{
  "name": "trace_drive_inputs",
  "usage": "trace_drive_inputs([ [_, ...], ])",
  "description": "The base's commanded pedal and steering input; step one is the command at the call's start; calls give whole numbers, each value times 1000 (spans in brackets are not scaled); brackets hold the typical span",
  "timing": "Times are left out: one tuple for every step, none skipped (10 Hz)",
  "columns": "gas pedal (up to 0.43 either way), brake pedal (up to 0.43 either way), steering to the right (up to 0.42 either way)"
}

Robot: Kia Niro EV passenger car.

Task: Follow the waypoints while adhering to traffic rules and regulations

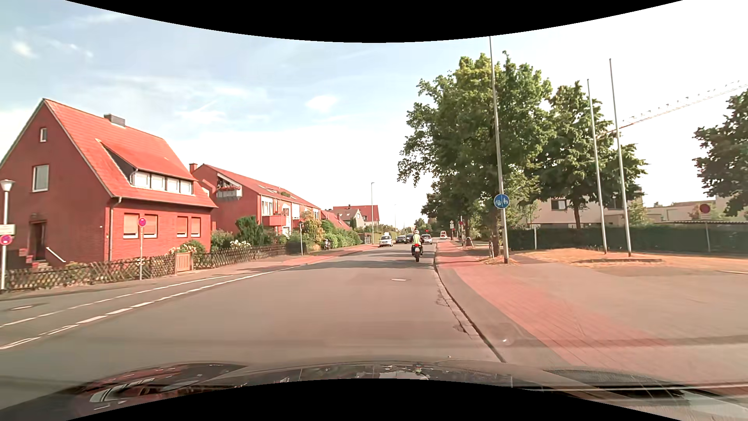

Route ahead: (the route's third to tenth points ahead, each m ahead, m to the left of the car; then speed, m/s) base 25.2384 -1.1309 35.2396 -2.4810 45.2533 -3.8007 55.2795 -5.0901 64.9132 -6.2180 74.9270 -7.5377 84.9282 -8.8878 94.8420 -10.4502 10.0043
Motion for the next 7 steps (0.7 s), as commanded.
trace_drive_inputs([
  [169,0,32],
  [157,0,32],
  [169,0,32],
  [150,0,26],
  [150,0,23],
  [150,0,22],
  [150,0,22],
])
